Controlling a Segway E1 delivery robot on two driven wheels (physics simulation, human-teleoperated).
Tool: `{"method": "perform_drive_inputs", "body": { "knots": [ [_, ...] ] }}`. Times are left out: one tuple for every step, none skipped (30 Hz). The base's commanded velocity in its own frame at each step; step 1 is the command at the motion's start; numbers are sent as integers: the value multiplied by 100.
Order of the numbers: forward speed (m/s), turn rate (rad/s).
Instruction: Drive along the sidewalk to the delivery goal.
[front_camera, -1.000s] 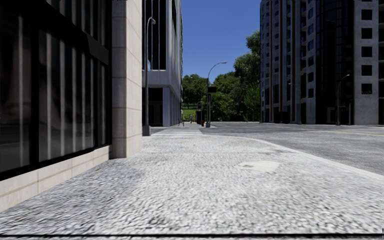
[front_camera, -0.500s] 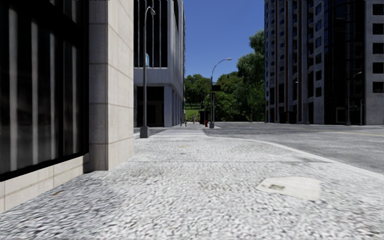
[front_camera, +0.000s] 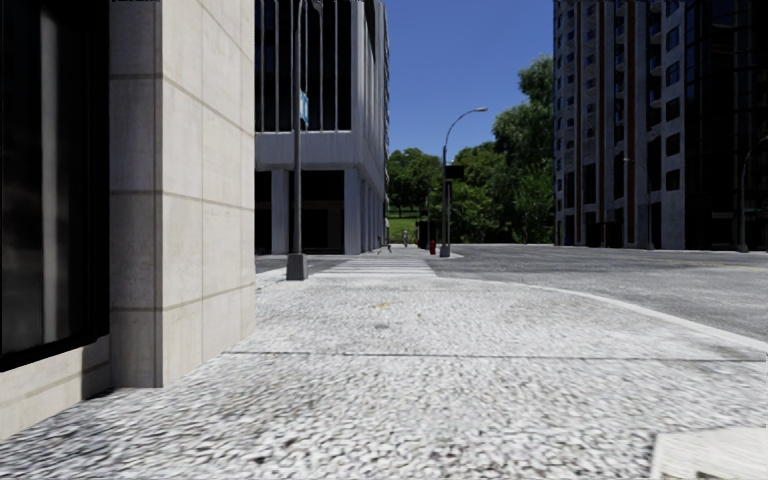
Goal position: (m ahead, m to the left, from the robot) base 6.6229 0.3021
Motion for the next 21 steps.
{"method": "perform_drive_inputs", "body": {
  "knots": [
    [200, 23],
    [200, 23],
    [200, 23],
    [200, 23],
    [200, 19],
    [200, 0],
    [200, 0],
    [200, 0],
    [200, 0],
    [200, 0],
    [200, 0],
    [200, 0],
    [200, 0],
    [200, 0],
    [200, 0],
    [200, 0],
    [200, 0],
    [200, 0],
    [200, 0],
    [200, 0],
    [200, 0]
  ]
}}
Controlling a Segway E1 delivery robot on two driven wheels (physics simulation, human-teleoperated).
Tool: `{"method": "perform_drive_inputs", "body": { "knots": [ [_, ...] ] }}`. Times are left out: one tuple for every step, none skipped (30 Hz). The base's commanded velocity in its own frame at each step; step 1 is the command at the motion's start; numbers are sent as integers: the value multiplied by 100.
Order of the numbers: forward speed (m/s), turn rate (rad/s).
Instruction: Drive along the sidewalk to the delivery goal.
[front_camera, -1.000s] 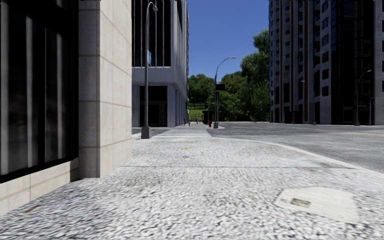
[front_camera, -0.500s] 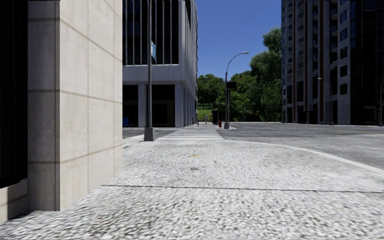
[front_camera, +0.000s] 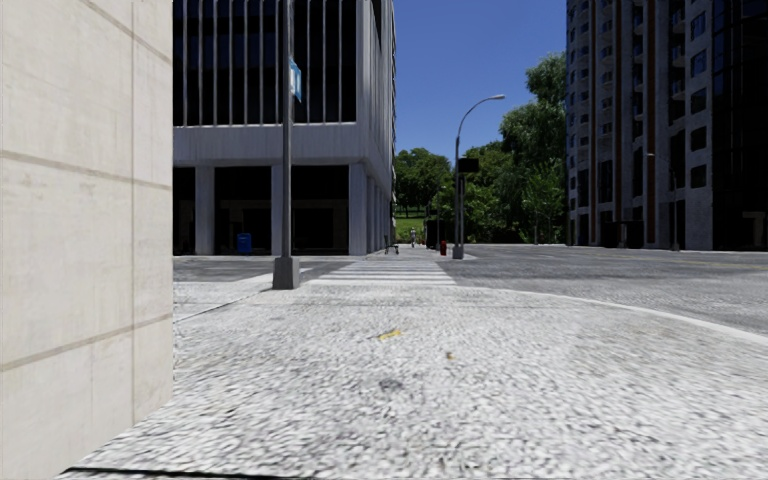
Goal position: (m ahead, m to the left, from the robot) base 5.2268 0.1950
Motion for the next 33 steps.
{"method": "perform_drive_inputs", "body": {
  "knots": [
    [200, 0],
    [200, 0],
    [200, 0],
    [200, 0],
    [200, 0],
    [200, 0],
    [200, 0],
    [200, 0],
    [200, 0],
    [200, 0],
    [200, 0],
    [200, 0],
    [200, 0],
    [200, 0],
    [200, 0],
    [200, 0],
    [200, 0],
    [200, 0],
    [200, 0],
    [200, 0],
    [200, 0],
    [200, 0],
    [200, 0],
    [200, 0],
    [200, 0],
    [200, 0],
    [200, 0],
    [200, 0],
    [200, 0],
    [200, 0],
    [200, 0],
    [200, 0],
    [200, 0]
  ]
}}
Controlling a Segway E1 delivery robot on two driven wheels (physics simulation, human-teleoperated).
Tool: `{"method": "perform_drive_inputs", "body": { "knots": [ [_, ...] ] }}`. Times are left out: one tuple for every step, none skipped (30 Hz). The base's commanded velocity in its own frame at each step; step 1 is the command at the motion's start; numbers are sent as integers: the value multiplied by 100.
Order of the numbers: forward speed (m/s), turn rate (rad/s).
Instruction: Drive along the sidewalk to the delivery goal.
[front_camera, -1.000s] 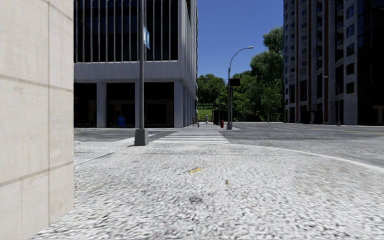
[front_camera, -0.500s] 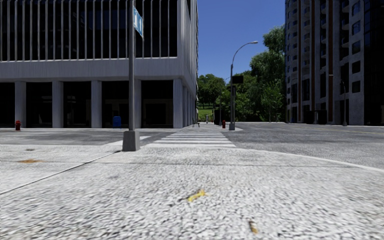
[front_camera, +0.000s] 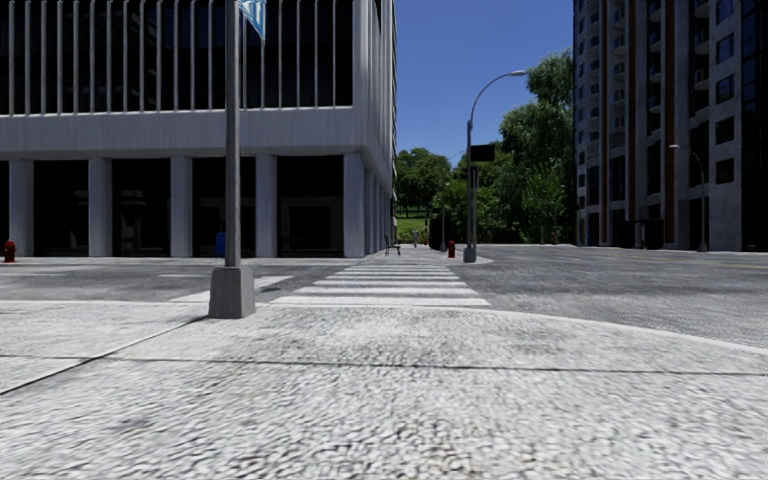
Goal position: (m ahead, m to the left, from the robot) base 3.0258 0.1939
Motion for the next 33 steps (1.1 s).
{"method": "perform_drive_inputs", "body": {
  "knots": [
    [200, 0],
    [200, 0],
    [200, 0],
    [200, 0],
    [200, 0],
    [200, 0],
    [200, 0],
    [200, 0],
    [200, 0],
    [200, 0],
    [200, 0],
    [200, 0],
    [200, 0],
    [200, 0],
    [200, 0],
    [200, 0],
    [200, 0],
    [200, 0],
    [200, 0],
    [200, 0],
    [200, 0],
    [200, 0],
    [200, 0],
    [200, 0],
    [200, 0],
    [200, 0],
    [200, 0],
    [200, 0],
    [200, 0],
    [200, 0],
    [200, 0],
    [200, 0],
    [199, 0]
  ]
}}
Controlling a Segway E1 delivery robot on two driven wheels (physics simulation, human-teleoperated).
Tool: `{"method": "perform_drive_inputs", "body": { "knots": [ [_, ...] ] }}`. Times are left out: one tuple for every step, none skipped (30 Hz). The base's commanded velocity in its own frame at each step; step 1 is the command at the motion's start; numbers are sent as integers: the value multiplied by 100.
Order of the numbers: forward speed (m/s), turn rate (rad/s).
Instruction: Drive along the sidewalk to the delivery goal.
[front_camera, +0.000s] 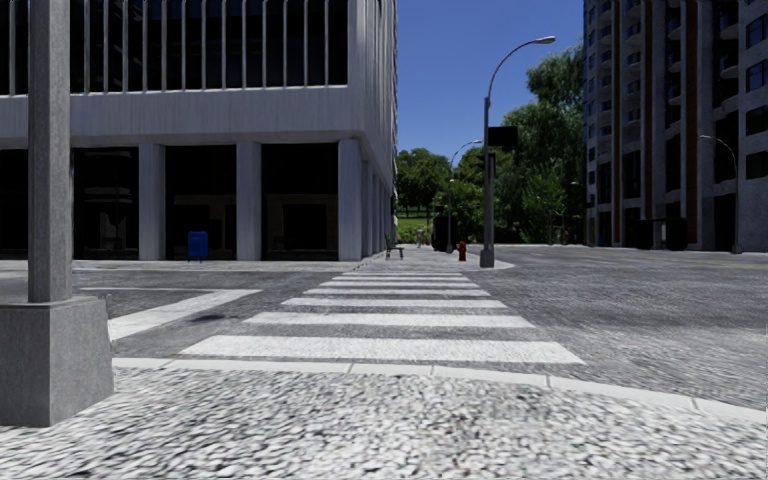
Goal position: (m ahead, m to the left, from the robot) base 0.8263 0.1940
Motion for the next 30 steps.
{"method": "perform_drive_inputs", "body": {
  "knots": [
    [179, 0],
    [179, 0],
    [153, 0],
    [128, 1],
    [128, 1],
    [107, 1],
    [97, 1],
    [84, 1],
    [84, 1],
    [77, 1],
    [70, 1],
    [60, 1],
    [60, 1],
    [45, 0],
    [25, 0],
    [2, 0],
    [2, 0],
    [0, 0],
    [0, 0],
    [0, 0],
    [0, 0],
    [0, 0],
    [0, 0],
    [0, 0],
    [0, 0],
    [0, 0],
    [0, 0],
    [0, 0],
    [0, 0],
    [0, 0]
  ]
}}
